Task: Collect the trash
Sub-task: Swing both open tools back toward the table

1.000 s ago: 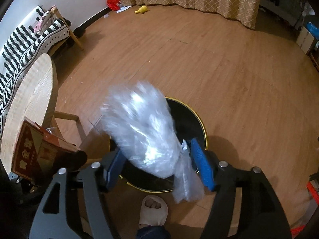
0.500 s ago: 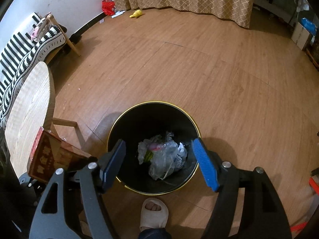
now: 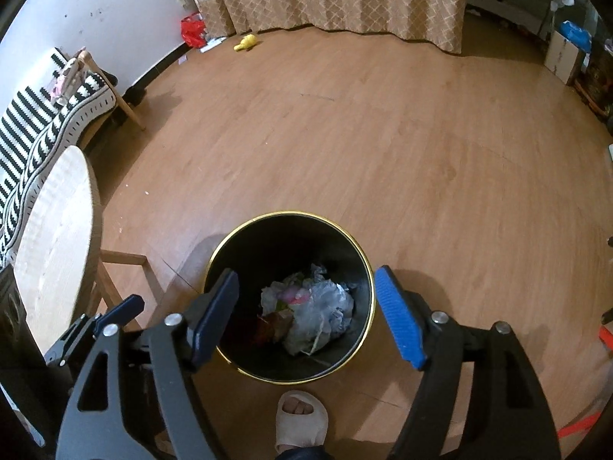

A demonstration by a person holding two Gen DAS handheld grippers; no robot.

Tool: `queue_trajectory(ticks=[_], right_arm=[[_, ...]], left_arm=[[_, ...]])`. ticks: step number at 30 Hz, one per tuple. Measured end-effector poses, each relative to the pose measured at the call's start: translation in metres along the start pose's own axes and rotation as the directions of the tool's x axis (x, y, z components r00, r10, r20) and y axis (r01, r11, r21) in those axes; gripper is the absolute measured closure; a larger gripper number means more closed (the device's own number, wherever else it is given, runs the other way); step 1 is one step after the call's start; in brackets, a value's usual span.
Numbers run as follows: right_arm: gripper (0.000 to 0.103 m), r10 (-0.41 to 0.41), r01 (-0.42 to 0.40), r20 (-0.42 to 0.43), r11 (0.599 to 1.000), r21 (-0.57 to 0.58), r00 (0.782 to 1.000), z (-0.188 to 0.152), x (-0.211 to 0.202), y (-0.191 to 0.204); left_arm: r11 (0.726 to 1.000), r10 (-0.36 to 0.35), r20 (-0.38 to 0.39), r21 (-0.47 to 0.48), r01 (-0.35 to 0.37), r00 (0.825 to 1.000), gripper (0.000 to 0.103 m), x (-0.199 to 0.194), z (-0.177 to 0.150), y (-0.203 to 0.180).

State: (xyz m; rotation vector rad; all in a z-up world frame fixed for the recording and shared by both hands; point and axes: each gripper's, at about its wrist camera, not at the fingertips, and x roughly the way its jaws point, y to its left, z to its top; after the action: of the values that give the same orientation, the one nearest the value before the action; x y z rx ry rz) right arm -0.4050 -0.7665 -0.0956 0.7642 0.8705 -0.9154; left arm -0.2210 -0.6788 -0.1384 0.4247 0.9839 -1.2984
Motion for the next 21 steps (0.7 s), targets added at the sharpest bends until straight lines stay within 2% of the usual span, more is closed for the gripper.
queue_trajectory(ticks=[3, 5, 9, 13, 15, 18, 21], right_arm=[[0.026, 0.021, -0.021, 0.030, 1.000, -0.013, 0.999, 0.001, -0.012, 0.012], [0.022, 0.042, -0.040, 0.059, 0.999, -0.031, 0.997, 0.001, -0.023, 0.024], [0.015, 0.098, -0.084, 0.108, 0.989, -0.125, 0.989, 0.000, -0.046, 0.072], [0.011, 0.168, -0.135, 0.098, 0.951, -0.277, 0.981, -0.016, -0.058, 0.144], [0.011, 0.200, -0.158, 0.086, 0.922, -0.353, 0.976, -0.028, -0.065, 0.183], [0.010, 0.265, -0.208, 0.059, 0.860, -0.466, 0.962, -0.057, -0.079, 0.246], [0.009, 0.336, -0.272, 0.024, 0.800, -0.534, 0.942, -0.084, -0.094, 0.297]], left_arm=[[1.000, 0.016, 0.028, 0.009, -0.016, 0.999, 0.016, -0.027, -0.002, 0.004], [0.999, 0.046, 0.077, 0.010, -0.047, 0.996, 0.011, -0.060, -0.007, 0.013], [0.990, 0.137, 0.165, -0.050, -0.131, 0.977, 0.007, -0.126, -0.022, 0.053], [0.936, 0.331, 0.182, -0.189, -0.298, 0.926, 0.007, -0.197, -0.051, 0.117], [0.884, 0.441, 0.192, -0.265, -0.386, 0.877, 0.007, -0.238, -0.073, 0.151], [0.815, 0.537, 0.167, -0.357, -0.457, 0.827, 0.007, -0.289, -0.107, 0.191], [0.754, 0.594, 0.139, -0.440, -0.488, 0.793, 0.007, -0.335, -0.141, 0.222]])
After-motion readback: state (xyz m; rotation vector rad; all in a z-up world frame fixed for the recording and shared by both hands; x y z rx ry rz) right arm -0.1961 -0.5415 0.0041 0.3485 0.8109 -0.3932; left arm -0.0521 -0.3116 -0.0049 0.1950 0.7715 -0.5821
